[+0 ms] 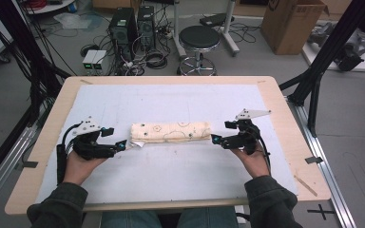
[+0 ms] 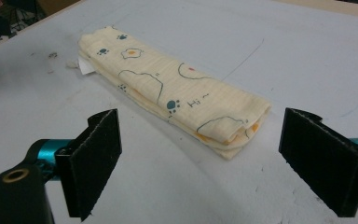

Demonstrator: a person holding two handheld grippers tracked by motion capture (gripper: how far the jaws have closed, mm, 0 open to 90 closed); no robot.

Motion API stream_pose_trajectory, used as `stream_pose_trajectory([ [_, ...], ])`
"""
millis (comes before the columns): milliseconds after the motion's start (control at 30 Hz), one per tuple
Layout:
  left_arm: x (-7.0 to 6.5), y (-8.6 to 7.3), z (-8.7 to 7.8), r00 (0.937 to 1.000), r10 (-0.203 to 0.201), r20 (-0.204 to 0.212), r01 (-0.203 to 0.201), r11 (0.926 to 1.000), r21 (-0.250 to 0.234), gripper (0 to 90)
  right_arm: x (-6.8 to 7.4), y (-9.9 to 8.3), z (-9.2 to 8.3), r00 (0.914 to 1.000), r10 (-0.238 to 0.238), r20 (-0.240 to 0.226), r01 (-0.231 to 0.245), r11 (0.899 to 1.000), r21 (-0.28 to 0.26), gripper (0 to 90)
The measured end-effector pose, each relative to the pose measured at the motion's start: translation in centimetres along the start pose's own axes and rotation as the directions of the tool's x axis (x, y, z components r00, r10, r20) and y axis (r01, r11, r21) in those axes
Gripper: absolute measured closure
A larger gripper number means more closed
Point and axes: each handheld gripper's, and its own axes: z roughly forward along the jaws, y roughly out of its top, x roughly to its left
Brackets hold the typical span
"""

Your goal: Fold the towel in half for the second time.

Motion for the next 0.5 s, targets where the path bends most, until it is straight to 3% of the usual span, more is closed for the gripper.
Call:
stream_pose_trajectory([
  [500,-0.6,-1.2,-0.7,0.9999,0.013,-0.009,-0.013,0.9999,0.002,25.8,0.3,-1.7,-0.7,1.0000,0.000,0.007,0.000,1.000,0.008,12.1],
])
